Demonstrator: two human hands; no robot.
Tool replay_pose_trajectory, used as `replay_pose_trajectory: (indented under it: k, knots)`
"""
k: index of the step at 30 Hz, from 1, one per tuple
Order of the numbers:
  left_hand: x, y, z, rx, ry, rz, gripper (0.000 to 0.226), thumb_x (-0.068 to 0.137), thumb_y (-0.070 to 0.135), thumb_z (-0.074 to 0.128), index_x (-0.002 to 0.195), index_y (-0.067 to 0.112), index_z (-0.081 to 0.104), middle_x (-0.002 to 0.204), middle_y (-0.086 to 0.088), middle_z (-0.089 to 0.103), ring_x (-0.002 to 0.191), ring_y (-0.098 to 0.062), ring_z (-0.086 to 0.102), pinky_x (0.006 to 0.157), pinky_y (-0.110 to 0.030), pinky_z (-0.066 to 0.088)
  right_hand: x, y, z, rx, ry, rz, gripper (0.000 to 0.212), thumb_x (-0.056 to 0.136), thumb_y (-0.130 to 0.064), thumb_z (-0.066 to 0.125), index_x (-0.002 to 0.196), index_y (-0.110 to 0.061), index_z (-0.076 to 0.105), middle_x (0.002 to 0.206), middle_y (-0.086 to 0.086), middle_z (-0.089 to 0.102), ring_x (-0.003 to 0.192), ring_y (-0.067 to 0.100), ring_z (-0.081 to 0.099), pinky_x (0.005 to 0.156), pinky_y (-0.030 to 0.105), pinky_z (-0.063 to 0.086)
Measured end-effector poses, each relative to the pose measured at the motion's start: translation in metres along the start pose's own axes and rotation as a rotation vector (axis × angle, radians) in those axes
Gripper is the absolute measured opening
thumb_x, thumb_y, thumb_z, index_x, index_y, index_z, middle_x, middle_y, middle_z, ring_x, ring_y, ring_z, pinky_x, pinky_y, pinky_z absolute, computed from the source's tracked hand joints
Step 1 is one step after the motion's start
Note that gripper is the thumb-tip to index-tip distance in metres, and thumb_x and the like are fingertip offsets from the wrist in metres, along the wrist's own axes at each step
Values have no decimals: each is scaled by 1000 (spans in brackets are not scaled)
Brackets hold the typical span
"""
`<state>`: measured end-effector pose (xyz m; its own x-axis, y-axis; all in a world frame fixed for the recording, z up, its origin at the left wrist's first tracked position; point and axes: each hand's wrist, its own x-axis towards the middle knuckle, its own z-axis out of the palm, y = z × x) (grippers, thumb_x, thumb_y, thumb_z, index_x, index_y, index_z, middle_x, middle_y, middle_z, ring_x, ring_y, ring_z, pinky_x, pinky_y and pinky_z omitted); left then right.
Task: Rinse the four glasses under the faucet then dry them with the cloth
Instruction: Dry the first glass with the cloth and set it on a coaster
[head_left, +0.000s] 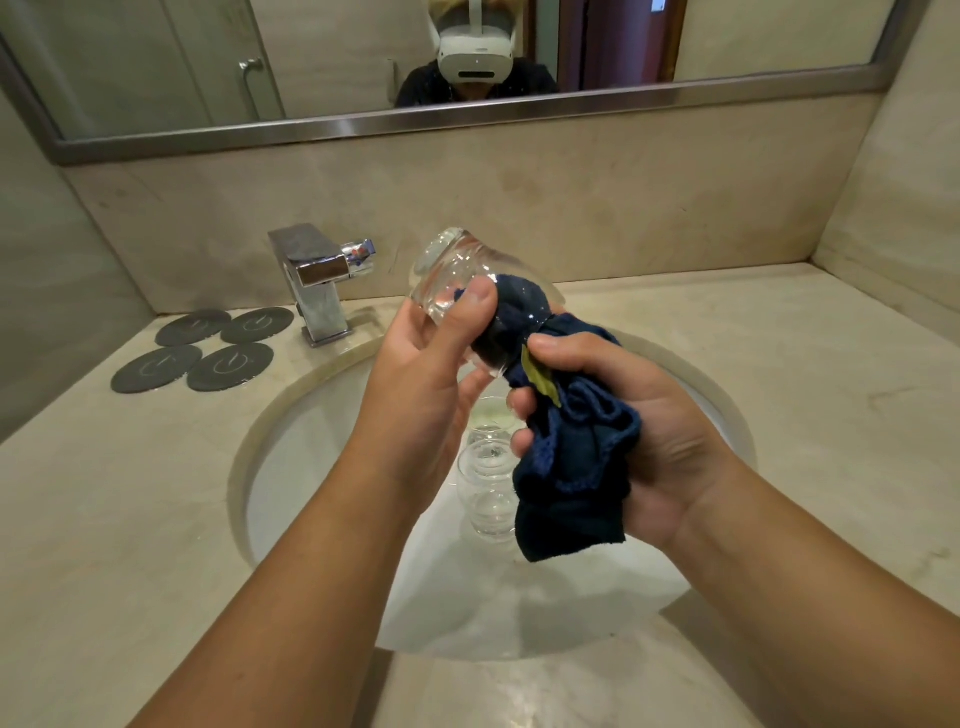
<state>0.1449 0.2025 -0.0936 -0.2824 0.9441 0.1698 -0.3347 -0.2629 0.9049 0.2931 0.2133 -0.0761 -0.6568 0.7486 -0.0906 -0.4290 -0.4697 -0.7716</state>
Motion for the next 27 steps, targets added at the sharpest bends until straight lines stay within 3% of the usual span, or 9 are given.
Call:
replay_pose_trajectory:
  k: [4, 7, 13, 16, 20, 22, 25, 27]
  knots:
    - [2, 1, -4, 4, -2, 23, 44, 91, 33, 72, 131, 18, 63, 131, -4, 74, 125, -20, 71, 94, -34, 57, 1, -2, 1, 51, 29, -17, 13, 76, -27, 73, 81, -16, 78, 67, 3, 65, 54, 11, 64, 49, 25, 55]
    - [2, 3, -4, 6, 6, 31, 50, 91, 32, 73, 137, 17, 60, 142, -11, 69, 132, -26, 67, 106, -42, 56, 0, -5, -1, 62, 48, -43, 19, 81, -31, 72, 72, -17, 81, 67, 3, 65, 54, 11, 64, 48, 25, 54]
    - [3, 4, -2, 4, 48, 45, 51, 88, 35, 75, 134, 16, 61, 143, -13, 67, 130, -27, 69, 111, -46, 56, 4, -6, -7, 54, 71, -33, 31, 86, -33, 73, 111, -14, 76, 87, 4, 67, 56, 10, 65, 50, 26, 54]
    - [5, 5, -4, 37, 101, 45, 55, 86, 40, 78, 134, 18, 63, 134, -5, 72, 129, -24, 69, 108, -44, 57, 5, -8, -10, -27, 126, -52, 20, 85, -29, 74, 96, -13, 74, 74, 3, 68, 54, 13, 64, 50, 27, 54]
    - [7, 4, -10, 222, 177, 103, 64, 79, 49, 91, 133, 26, 65, 114, 15, 77, 115, -11, 74, 95, -35, 61, 14, -4, -21, -462, 293, -368, 9, 97, -15, 72, 92, -19, 79, 82, 3, 75, 69, 20, 69, 61, 33, 58]
    - [10, 0, -15, 334, 200, 135, 77, 74, 55, 91, 140, 27, 63, 116, 12, 77, 113, -9, 75, 98, -39, 61, 16, 1, -25, -714, 358, -582, 19, 97, -10, 72, 95, -27, 81, 89, -4, 79, 78, 14, 72, 71, 25, 58]
    - [11, -2, -19, 443, 227, 152, 102, 66, 64, 91, 153, 27, 53, 130, 6, 73, 117, -9, 73, 105, -43, 59, 16, 5, -27, -848, 366, -704, 25, 96, -8, 71, 96, -32, 79, 91, -15, 78, 85, 6, 72, 76, 15, 54]
    - [10, -1, -20, 534, 241, 162, 106, 72, 60, 93, 161, 32, 43, 136, 5, 68, 116, -6, 71, 101, -32, 59, 16, 6, -29, -829, 397, -730, 23, 97, -7, 70, 98, -29, 78, 91, -12, 78, 82, 7, 72, 74, 17, 55]
